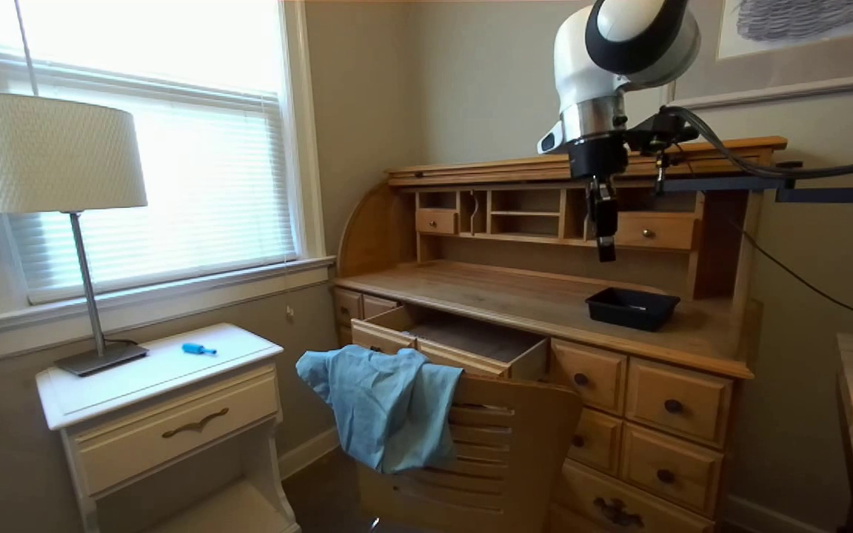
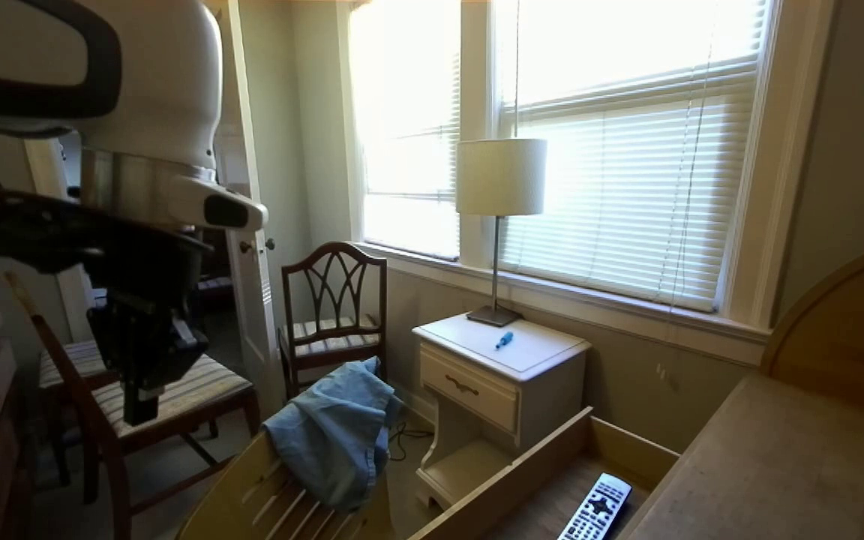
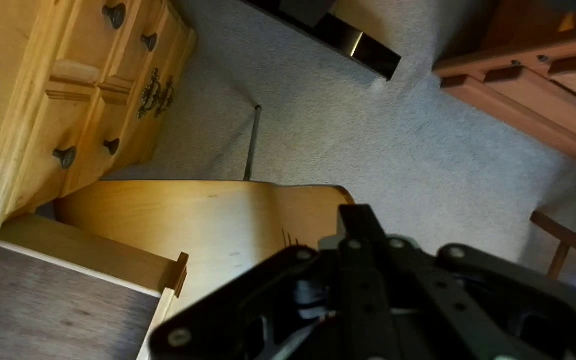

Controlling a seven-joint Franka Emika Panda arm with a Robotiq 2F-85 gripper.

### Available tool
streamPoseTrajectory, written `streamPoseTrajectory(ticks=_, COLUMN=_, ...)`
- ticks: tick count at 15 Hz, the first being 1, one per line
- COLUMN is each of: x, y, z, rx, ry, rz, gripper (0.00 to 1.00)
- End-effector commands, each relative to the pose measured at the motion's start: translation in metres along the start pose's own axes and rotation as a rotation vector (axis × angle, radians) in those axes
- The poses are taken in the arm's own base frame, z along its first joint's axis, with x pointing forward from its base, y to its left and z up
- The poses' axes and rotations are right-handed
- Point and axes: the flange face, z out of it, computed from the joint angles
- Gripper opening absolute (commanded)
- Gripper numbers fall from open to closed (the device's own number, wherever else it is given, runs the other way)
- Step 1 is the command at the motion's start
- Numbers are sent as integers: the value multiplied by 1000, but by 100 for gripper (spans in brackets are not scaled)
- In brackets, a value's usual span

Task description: Close the open topmost drawer on the right.

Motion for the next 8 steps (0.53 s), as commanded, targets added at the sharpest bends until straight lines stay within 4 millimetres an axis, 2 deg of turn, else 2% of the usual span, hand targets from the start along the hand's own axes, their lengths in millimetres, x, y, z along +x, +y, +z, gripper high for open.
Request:
streamPoseTrajectory(ticks=1, x=-2, y=-36, z=-28, rx=-29, ry=26, rz=98, gripper=0)
streamPoseTrajectory(ticks=4, x=7, y=-65, z=-40, rx=-62, ry=64, rz=238, gripper=0)
streamPoseTrajectory(ticks=5, x=7, y=-74, z=-42, rx=-76, ry=60, rz=275, gripper=3)
streamPoseTrajectory(ticks=6, x=8, y=-81, z=-43, rx=-98, ry=70, rz=300, gripper=28)
streamPoseTrajectory(ticks=7, x=14, y=-69, z=-38, rx=-57, ry=63, rz=243, gripper=4)
streamPoseTrajectory(ticks=8, x=15, y=-76, z=-39, rx=-68, ry=67, rz=266, gripper=6)
